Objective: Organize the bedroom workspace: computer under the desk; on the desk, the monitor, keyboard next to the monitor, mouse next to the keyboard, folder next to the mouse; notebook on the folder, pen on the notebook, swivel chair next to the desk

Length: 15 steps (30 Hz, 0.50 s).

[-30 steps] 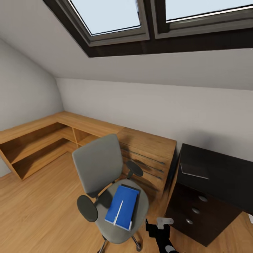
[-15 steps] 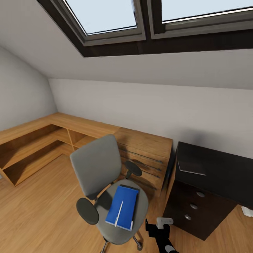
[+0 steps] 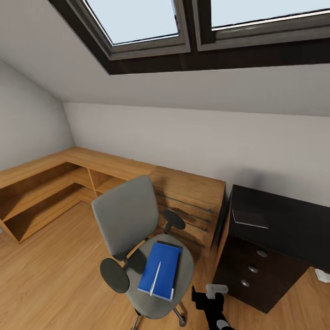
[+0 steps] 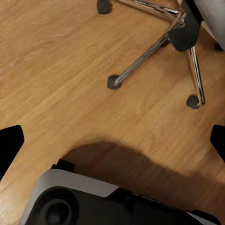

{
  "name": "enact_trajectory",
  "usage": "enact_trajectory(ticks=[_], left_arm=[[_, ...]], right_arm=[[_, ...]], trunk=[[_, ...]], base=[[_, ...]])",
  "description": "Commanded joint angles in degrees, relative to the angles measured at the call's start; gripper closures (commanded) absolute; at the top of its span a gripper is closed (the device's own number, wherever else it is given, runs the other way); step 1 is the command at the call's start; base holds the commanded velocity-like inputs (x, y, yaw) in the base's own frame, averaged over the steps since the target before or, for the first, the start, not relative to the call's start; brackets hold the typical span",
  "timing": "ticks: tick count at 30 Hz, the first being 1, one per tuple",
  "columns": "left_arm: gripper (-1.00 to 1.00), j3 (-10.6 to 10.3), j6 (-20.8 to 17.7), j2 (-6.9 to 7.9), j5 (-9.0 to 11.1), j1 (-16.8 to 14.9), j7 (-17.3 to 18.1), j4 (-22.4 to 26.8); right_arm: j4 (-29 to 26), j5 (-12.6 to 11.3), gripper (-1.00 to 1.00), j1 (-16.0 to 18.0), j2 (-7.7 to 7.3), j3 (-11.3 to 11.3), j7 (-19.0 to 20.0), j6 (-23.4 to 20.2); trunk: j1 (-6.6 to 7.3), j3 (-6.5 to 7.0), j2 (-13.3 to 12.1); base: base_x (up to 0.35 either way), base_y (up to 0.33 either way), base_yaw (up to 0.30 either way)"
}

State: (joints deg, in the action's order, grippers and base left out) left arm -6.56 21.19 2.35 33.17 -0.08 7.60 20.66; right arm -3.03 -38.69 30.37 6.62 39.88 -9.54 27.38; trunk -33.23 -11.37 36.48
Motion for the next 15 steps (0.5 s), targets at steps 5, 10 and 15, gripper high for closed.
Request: enact_trajectory(ticks=[5,10,15], left_arm=[[-1.0,-0.31,0.17,0.23,0.57,-0.01,0.13,0.06],[-1.0,-0.3,0.18,0.21,0.51,-0.01,0.13,0.08],[-1.0,-0.29,0.17,0.26,0.5,-0.01,0.13,0.09]], right_arm=[[0.7,-0.16,-1.0,0.04,-0.77,0.48,-2.83,-0.07],[2.99,-0.21,-1.0,0.04,-1.96,0.55,-3.82,-0.06],[3.99,-0.17,-1.0,-0.36,-2.45,0.62,-4.02,-0.11]], trunk=[[-0.02,-0.08,0.07],[-0.02,-0.08,0.07],[-0.02,-0.08,0.07]], base=[[0.051,0.083,0.0],[0.168,0.188,0.0],[0.221,0.193,0.0]])
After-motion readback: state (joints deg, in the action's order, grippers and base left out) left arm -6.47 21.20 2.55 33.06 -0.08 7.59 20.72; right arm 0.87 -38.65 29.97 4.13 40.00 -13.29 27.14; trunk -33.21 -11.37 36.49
